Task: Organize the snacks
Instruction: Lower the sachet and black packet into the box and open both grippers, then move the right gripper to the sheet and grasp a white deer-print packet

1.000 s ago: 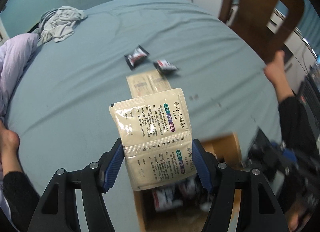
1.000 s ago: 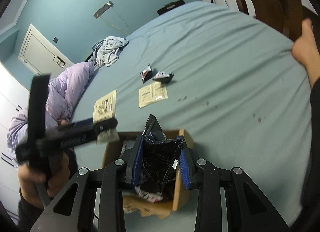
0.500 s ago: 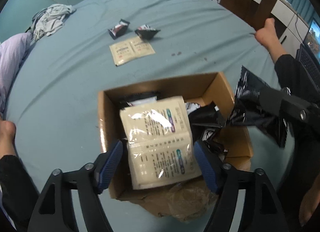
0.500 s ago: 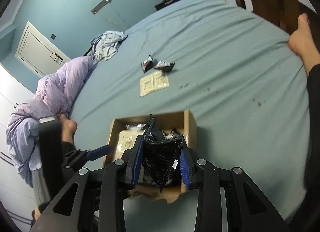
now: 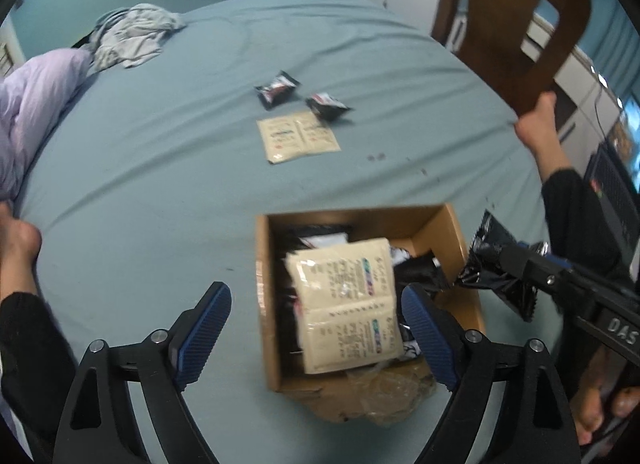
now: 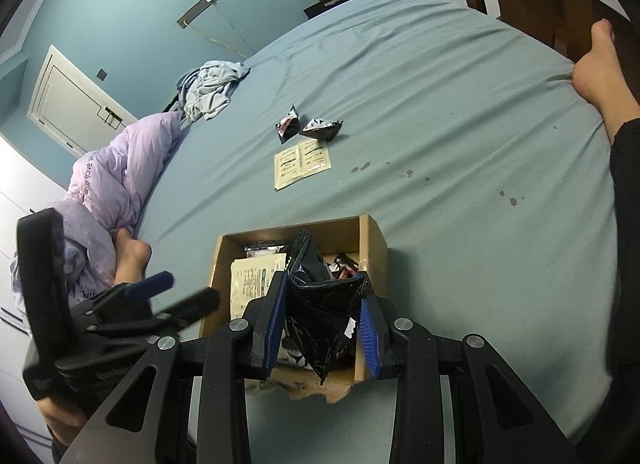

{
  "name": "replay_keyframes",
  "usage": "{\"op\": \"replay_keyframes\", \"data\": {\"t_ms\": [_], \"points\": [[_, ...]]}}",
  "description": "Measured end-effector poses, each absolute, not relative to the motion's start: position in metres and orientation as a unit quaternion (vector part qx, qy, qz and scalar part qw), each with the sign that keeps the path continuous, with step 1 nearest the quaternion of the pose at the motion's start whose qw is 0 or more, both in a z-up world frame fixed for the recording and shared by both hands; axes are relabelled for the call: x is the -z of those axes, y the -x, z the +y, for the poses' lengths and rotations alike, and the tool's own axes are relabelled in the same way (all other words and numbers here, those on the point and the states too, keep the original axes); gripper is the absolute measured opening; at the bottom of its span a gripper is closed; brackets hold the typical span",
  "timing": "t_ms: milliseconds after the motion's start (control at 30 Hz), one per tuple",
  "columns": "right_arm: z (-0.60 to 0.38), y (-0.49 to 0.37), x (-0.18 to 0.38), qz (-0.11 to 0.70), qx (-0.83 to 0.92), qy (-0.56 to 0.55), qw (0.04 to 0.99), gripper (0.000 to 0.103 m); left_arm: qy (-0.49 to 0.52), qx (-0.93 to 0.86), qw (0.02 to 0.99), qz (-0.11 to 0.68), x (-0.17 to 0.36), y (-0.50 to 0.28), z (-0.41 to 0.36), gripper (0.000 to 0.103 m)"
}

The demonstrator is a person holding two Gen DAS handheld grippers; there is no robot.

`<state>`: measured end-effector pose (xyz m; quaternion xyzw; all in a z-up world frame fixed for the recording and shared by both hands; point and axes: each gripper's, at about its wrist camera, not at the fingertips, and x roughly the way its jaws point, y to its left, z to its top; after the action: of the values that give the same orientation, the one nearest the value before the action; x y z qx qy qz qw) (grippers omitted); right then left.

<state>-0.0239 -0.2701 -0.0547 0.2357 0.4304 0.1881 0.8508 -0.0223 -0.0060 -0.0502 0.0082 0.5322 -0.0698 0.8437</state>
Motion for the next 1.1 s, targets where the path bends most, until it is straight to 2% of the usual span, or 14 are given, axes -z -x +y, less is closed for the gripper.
{"op": "replay_keyframes", "data": {"t_ms": [433,700,733,833,867,967,1100], "points": [[-0.227,-0.009,0.061,0.459,-0.195,-0.228,0.837,0.032,0.035,0.05,0.841,0.537,0.058,0.016,0.022,0.091],[-0.212,-0.013,0.057,0.486,-0.165,-0.184,0.838,0.035,0.015,0.047,0.842,0.538,0.057,0.017,0.021,0.091],[-0.212,-0.01,0.054,0.484,-0.165,-0.181,0.84,0.041,0.018,0.047,0.842,0.538,0.057,0.016,0.022,0.091],[-0.225,0.003,0.042,0.451,-0.156,-0.194,0.857,0.069,0.04,0.05,0.841,0.537,0.055,0.016,0.023,0.091],[-0.231,0.008,0.038,0.438,-0.149,-0.2,0.863,0.074,0.043,0.05,0.842,0.536,0.055,0.015,0.023,0.091],[-0.25,0.022,0.03,0.403,-0.118,-0.203,0.884,0.075,0.036,0.05,0.843,0.534,0.054,0.014,0.017,0.091],[-0.259,0.03,0.028,0.389,-0.066,-0.146,0.907,0.075,0.03,0.054,0.845,0.531,0.054,0.013,0.009,0.091]]}}
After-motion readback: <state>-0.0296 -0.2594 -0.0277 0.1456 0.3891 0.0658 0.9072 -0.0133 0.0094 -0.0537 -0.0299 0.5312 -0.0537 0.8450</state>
